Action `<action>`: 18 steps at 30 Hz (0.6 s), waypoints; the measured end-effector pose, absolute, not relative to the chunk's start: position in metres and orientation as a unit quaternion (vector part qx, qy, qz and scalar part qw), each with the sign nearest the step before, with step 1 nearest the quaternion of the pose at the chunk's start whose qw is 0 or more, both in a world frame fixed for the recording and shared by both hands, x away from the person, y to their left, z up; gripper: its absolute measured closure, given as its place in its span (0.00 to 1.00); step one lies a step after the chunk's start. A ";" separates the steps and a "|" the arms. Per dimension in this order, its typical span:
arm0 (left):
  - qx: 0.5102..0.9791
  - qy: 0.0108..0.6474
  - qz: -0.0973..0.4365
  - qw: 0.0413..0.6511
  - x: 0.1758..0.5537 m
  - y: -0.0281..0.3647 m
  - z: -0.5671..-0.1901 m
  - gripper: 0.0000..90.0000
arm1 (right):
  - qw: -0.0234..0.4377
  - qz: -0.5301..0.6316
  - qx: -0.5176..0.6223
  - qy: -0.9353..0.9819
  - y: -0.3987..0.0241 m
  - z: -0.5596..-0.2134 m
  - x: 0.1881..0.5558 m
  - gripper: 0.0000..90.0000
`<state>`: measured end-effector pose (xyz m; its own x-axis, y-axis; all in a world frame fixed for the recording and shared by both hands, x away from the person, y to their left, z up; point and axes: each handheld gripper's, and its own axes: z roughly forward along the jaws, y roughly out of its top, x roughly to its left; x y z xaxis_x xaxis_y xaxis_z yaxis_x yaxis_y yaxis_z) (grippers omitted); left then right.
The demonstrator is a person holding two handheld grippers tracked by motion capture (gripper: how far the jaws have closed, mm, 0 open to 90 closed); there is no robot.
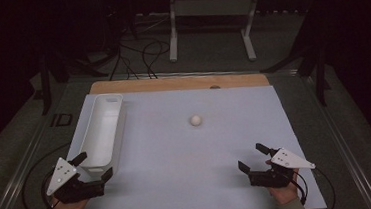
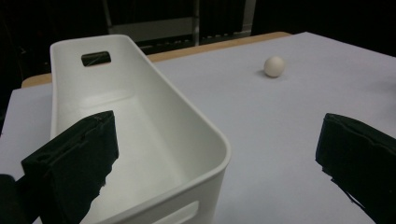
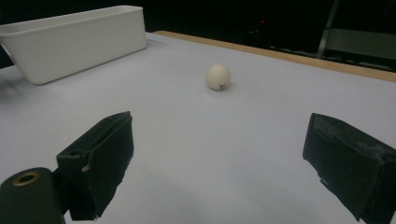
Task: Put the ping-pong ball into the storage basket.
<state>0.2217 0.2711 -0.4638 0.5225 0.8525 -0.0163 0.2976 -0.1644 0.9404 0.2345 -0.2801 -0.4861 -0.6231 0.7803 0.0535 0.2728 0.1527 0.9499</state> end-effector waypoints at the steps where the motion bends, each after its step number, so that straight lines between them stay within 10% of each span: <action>1: 0.712 0.404 0.276 0.503 0.222 0.270 -0.462 0.00 | 0.235 0.539 0.365 0.722 -0.280 -0.486 0.234 0.09; 18: 0.726 0.396 0.269 0.494 0.233 0.247 -0.444 0.00 | 0.240 0.533 0.364 0.725 -0.280 -0.487 0.236 0.09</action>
<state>0.2328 0.2472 -0.4435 0.5420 0.8404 0.0005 0.3087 -0.1996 0.9300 0.2362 -0.2803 -0.4874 -0.6197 0.7838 0.0401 0.2719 0.1664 0.9478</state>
